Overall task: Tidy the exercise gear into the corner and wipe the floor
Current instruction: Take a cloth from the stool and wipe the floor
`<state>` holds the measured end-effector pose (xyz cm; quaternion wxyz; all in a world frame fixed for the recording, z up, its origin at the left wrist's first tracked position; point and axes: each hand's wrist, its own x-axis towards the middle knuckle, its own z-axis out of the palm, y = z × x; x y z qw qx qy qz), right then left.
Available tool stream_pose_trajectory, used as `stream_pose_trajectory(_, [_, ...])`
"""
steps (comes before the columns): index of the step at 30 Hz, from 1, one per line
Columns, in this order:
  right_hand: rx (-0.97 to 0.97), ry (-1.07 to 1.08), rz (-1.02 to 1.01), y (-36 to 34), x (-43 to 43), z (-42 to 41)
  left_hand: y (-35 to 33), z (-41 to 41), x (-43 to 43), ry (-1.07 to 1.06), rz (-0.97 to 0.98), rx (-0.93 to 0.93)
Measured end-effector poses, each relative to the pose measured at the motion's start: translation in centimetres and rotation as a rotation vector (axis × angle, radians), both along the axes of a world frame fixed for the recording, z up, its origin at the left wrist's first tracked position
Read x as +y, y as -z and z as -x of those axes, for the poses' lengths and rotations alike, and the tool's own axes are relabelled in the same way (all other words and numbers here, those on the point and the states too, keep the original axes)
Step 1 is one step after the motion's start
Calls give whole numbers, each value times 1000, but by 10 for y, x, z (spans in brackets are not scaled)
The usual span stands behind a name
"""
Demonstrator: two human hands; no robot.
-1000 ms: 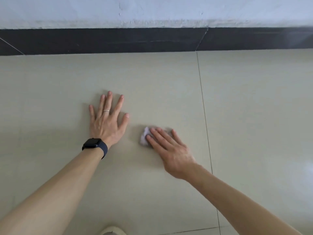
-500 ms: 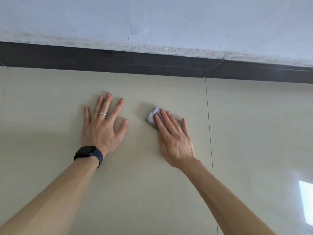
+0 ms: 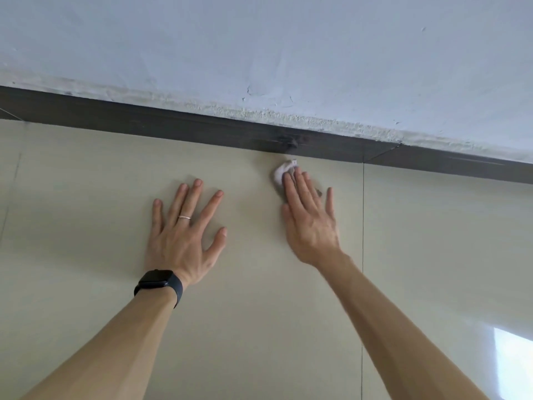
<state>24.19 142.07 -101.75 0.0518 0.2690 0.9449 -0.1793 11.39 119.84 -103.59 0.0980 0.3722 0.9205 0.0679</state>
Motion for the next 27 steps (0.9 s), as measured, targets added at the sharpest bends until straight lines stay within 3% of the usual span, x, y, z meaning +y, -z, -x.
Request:
stream_pose_trajectory(1, [-14, -5, -8, 0, 18, -7, 0, 0, 1, 2, -2, 1])
stream_pose_trajectory(3, [30, 234, -15, 4, 40, -11, 0, 0, 2, 4, -5, 2])
stream_pose_trajectory(6, [109, 551, -90, 12, 2, 12, 1, 1, 2, 1, -3, -6])
stream_pose_trajectory(7, [127, 501, -69, 12, -22, 20, 1, 0, 2, 0, -1, -6])
stream_pose_trajectory(11, [64, -179, 2, 2, -55, 15, 0, 0, 3, -7, -19, -24])
stream_pose_trajectory(13, [55, -194, -7, 2, -25, 17, 0, 1, 3, -4, -11, -19])
stream_pose_trajectory(16, [62, 151, 42, 3, 2, 25, 2, 2, 2, 5, -9, -17])
stream_pose_trajectory(18, [98, 223, 23, 3, -15, 23, 3, 2, 0, 2, -13, -4])
stream_pose_trajectory(20, [97, 74, -9, 5, -53, 0, 3, 1, 0, 3, -48, 2])
stream_pose_trajectory(24, [59, -428, -46, 5, -128, -83, 4, 3, 0, 16, -59, 2])
stream_pose_trajectory(27, [62, -681, -92, 2, -126, -114, 3, -2, -6, 30, -68, -17])
